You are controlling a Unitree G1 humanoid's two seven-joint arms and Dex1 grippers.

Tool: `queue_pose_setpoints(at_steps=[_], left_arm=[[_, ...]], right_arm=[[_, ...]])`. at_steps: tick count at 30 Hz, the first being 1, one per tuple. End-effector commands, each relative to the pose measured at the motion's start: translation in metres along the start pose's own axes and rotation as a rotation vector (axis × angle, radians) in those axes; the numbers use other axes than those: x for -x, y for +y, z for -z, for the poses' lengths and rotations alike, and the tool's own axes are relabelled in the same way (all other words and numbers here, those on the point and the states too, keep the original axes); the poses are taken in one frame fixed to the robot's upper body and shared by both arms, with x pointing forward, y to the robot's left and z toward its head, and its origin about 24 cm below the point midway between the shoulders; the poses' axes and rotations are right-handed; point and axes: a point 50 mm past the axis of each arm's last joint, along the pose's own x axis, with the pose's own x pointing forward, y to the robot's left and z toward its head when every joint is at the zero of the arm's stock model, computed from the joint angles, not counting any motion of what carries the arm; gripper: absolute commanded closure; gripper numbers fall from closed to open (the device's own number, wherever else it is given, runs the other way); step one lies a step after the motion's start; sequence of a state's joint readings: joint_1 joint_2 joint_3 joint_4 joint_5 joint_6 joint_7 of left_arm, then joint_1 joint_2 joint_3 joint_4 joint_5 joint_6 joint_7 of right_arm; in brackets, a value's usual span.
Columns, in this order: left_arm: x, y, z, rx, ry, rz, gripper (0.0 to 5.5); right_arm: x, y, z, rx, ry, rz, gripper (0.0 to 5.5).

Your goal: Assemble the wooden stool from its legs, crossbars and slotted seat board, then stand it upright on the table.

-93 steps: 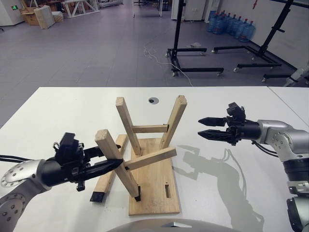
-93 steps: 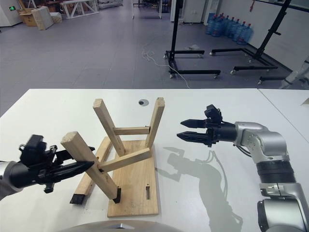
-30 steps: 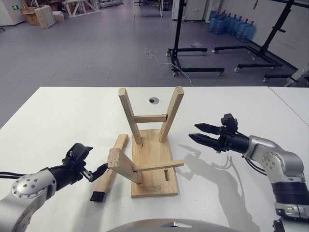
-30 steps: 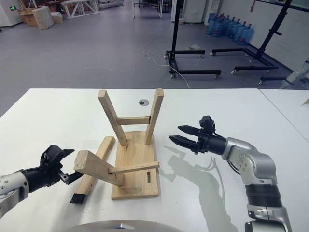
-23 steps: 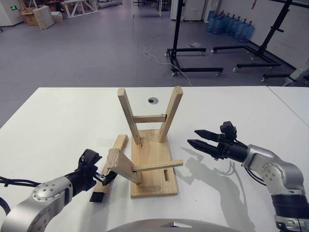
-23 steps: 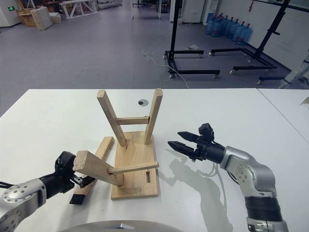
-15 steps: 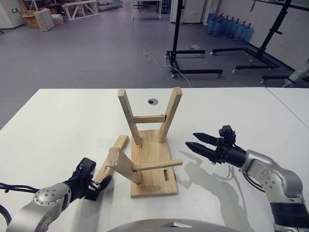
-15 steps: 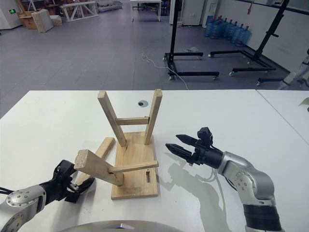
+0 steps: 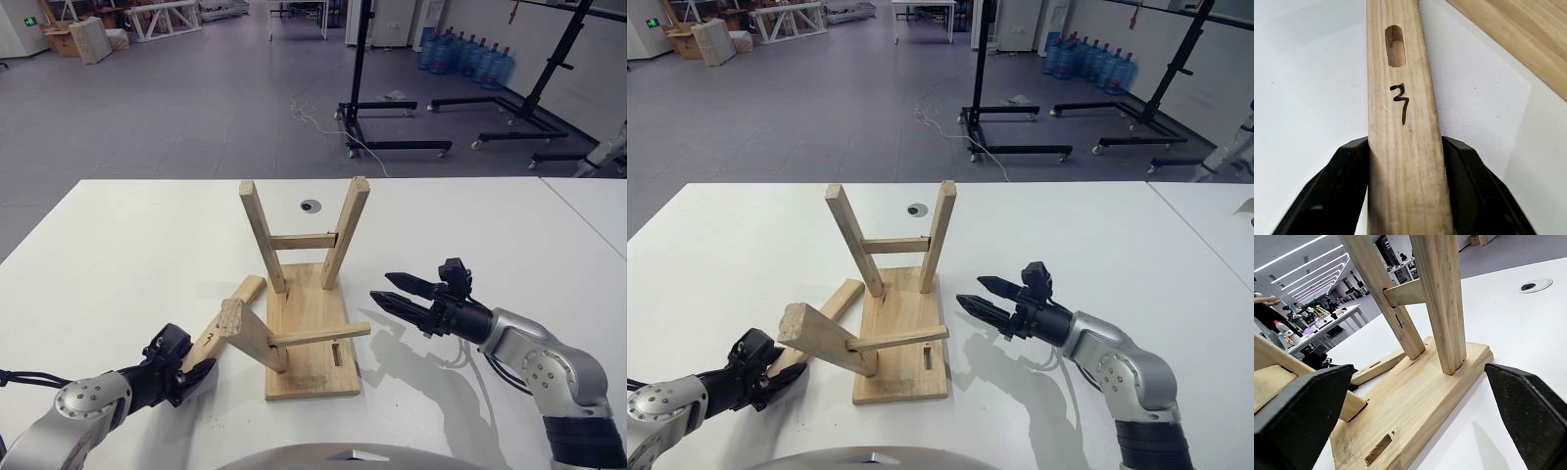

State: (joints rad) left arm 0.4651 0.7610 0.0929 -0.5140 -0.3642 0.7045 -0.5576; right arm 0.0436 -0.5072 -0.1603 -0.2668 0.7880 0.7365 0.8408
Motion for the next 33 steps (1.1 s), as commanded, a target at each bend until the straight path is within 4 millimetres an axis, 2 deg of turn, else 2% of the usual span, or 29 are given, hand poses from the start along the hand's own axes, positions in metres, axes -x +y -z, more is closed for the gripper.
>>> queue_pose_setpoints(at_steps=[1,5,7,10,12,14,16,19,25,33], left_arm=[[0.004,0.017,0.024,0.053,0.105,-0.068,3.42],[0.011,0.043,0.022,0.107,0.029,-0.193,3.42],[0.014,0.059,0.01,0.117,-0.075,-0.259,3.43],[0.029,0.07,-0.049,0.062,-0.494,-0.257,3.43],[0.042,0.051,-0.09,0.088,-0.821,-0.096,3.43],[0.056,0.029,-0.113,0.087,-0.99,0.117,3.44],[0.062,0.011,-0.121,0.063,-1.001,0.324,3.44],[0.059,-0.004,-0.123,0.028,-0.88,0.557,3.44],[0.056,0.0,-0.118,-0.005,-0.705,0.682,3.44],[0.051,0.0,-0.119,-0.036,-0.659,0.741,3.44]], right_arm=[[-0.008,0.001,-0.01,0.035,-0.033,-0.015,0.59],[-0.011,0.0,-0.017,0.043,-0.064,-0.047,0.59],[-0.013,0.001,-0.018,0.035,-0.092,-0.054,0.59],[-0.016,0.011,-0.022,0.016,-0.138,-0.141,0.59],[-0.017,0.019,-0.027,-0.013,-0.178,-0.23,0.59],[-0.021,0.03,-0.039,-0.022,-0.226,-0.318,0.59],[-0.028,0.039,-0.051,-0.007,-0.261,-0.389,0.59],[-0.044,0.052,-0.064,0.021,-0.289,-0.478,0.59],[-0.083,0.069,-0.074,0.051,-0.362,-0.549,0.59],[-0.106,0.083,-0.082,-0.012,-0.414,-0.65,0.59]])
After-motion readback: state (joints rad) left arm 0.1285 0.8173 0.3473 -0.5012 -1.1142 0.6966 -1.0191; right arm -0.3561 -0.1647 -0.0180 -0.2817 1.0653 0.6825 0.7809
